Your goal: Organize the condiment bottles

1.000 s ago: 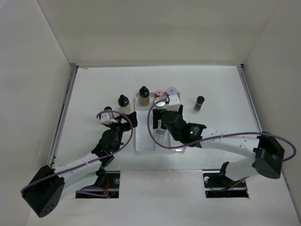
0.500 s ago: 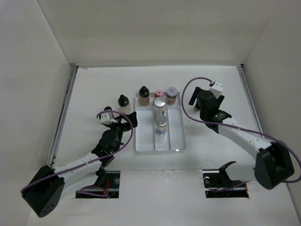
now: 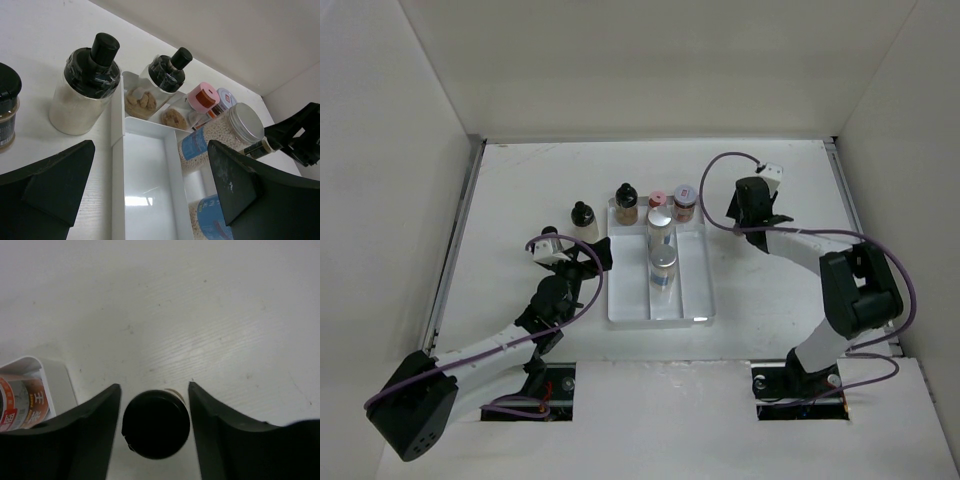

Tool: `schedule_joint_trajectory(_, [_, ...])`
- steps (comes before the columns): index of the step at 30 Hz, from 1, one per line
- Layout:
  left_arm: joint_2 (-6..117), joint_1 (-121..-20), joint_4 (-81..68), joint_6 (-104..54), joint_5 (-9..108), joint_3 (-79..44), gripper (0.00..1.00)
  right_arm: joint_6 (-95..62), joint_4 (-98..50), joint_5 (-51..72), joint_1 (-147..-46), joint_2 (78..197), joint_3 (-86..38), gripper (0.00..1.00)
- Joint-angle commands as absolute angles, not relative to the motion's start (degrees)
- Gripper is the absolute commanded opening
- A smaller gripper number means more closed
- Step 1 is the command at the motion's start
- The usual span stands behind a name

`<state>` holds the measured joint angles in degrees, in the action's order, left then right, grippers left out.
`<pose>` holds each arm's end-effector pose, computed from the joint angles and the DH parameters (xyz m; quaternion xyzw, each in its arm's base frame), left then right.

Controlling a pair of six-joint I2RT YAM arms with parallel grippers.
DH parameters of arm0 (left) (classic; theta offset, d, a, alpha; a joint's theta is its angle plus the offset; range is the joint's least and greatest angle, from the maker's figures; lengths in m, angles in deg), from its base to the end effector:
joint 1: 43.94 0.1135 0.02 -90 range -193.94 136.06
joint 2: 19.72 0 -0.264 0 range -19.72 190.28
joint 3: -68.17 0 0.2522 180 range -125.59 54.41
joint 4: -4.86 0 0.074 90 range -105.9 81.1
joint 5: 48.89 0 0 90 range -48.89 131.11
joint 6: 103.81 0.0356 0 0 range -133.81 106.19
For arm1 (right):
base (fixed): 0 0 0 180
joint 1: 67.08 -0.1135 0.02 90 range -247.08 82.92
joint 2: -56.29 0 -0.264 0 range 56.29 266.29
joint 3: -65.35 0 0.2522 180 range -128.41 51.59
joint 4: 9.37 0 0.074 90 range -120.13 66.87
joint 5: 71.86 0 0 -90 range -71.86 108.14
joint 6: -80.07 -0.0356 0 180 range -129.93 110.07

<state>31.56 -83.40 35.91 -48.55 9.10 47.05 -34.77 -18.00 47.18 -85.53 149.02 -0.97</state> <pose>0.1487 -0.0980 0.1944 -0.1685 0.6819 -0.2589 0.6630 0.3323 0.0926 0.2047 0.1634 0.8511 -0.0420 0.4972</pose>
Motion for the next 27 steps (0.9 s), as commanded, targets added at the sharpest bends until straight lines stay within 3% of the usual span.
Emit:
schedule_joint_trajectory(1, [31.96, -83.44, 39.26, -48.44, 9.91, 47.11, 1.00, -33.67, -12.58, 45.74, -85.40, 150.68, -4.92, 0.54])
schedule_joint_trajectory(3, [31.87, -83.27, 39.35, -48.44, 9.91, 47.20, 1.00, -33.66, -13.37, 46.35, -85.66, 150.17, -5.02, 0.43])
schedule_joint_trajectory(6, [32.22, -83.27, 39.43, -48.44, 9.91, 47.20, 1.00, -33.58, -14.42, 47.40, -86.62, 146.75, -4.23, 0.39])
schedule_joint_trajectory(14, [33.45, -83.62, 40.14, -48.44, 9.91, 46.85, 1.00, -33.05, -16.80, 49.43, -96.63, 137.24, -2.82, 0.40])
schedule_joint_trajectory(27, [33.19, -83.44, 39.88, -48.35, 9.91, 46.85, 1.00, -35.51, -16.45, 49.61, -106.75, 146.02, -4.84, 0.40])
